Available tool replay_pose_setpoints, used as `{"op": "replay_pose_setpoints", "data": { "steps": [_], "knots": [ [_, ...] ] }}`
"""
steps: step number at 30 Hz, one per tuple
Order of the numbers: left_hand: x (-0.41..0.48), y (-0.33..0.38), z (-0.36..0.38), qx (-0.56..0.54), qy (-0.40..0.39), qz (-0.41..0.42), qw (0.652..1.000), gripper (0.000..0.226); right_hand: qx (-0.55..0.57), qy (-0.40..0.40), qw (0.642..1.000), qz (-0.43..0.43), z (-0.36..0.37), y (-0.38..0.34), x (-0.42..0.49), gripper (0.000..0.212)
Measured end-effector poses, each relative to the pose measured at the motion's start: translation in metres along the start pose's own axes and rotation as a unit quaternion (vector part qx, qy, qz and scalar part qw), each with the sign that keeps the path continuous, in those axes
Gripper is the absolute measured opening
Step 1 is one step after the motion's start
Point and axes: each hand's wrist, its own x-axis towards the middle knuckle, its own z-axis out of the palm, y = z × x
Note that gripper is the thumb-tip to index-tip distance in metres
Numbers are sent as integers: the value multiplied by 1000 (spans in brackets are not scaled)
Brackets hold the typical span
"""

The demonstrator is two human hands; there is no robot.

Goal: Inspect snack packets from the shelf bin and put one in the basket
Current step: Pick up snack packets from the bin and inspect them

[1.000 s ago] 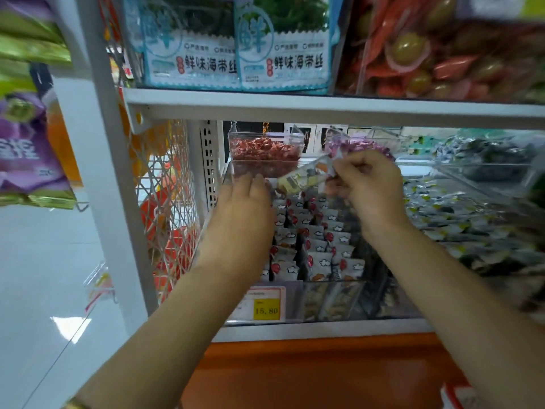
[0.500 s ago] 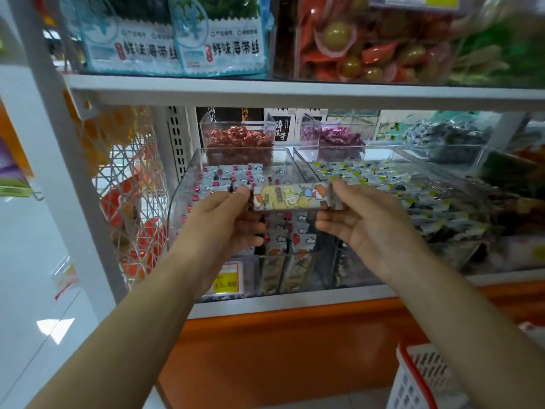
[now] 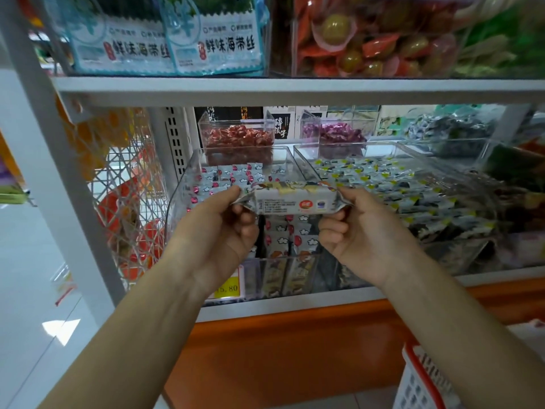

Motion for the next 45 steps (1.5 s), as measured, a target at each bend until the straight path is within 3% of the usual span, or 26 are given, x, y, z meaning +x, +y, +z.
{"op": "replay_pose_setpoints", "data": {
  "steps": [3,8,11,13,19,23,28,33,37,45],
  "knots": [
    [2,0,-1,-19,3,10,1000,25,-106,31,988,-107,2,7,0,19],
    [0,2,-8,94,-24,73,993,5,-90,21,986,-138,2,8,-1,18],
    [-1,4,-10,243,-82,119,959,35,-84,16,988,-132,-1,7,-1,17],
    [-2,4,-10,299,-71,136,942,44,-88,14,988,-128,-2,6,0,14],
    [-1,6,-12,254,-47,155,953,31,-144,-43,980,-129,-6,0,-2,13],
    [-1,9,-14,225,-57,152,961,11,-160,-31,977,-138,-9,0,-3,17],
    [-3,10,-14,206,-62,155,964,16,-151,-12,981,-125,-9,-1,-4,32],
    [-2,10,-15,198,-54,168,964,6,-167,-6,980,-108,-11,-4,-4,30],
    [-3,9,-14,201,-45,167,964,10,-176,-19,974,-143,-14,-5,-2,15],
    [-6,10,-10,162,-14,131,978,36,-187,-49,955,-226,-17,-5,3,8]
  ]
}}
